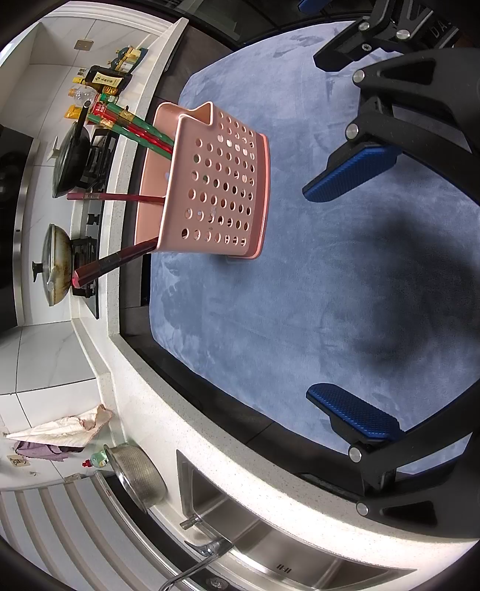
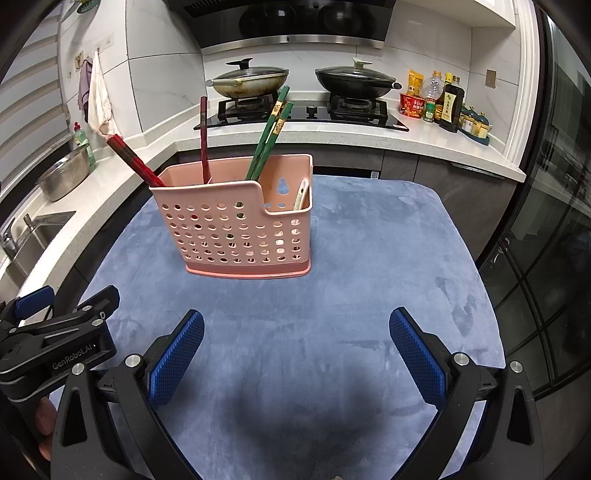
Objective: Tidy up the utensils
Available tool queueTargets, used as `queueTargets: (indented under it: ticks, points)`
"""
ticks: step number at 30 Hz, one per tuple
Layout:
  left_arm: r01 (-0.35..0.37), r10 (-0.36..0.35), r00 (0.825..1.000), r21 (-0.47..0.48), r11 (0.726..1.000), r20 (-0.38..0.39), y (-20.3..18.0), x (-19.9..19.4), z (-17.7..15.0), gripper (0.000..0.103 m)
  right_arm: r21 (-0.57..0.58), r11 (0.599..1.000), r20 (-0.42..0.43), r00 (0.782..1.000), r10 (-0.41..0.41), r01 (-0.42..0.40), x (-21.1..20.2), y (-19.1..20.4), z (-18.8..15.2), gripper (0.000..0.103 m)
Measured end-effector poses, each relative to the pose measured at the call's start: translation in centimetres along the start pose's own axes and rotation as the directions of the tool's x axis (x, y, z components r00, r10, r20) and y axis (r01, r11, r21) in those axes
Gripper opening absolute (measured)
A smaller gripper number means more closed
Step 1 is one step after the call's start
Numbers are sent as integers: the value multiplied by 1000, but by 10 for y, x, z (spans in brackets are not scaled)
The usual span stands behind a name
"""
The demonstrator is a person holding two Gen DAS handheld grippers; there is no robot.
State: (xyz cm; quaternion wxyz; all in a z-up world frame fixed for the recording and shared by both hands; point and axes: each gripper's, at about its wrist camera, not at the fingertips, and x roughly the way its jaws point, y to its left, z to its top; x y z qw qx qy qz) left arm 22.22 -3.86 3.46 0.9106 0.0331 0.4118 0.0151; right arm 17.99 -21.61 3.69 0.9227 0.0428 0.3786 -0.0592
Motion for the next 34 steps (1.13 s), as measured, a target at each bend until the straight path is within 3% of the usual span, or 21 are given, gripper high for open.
queueTargets:
  ticks: [34]
  points:
    - [-1, 1, 1000, 11, 1000, -6, 0, 4, 1, 94, 1, 1000, -12, 1000, -13, 13, 3, 2, 0, 97]
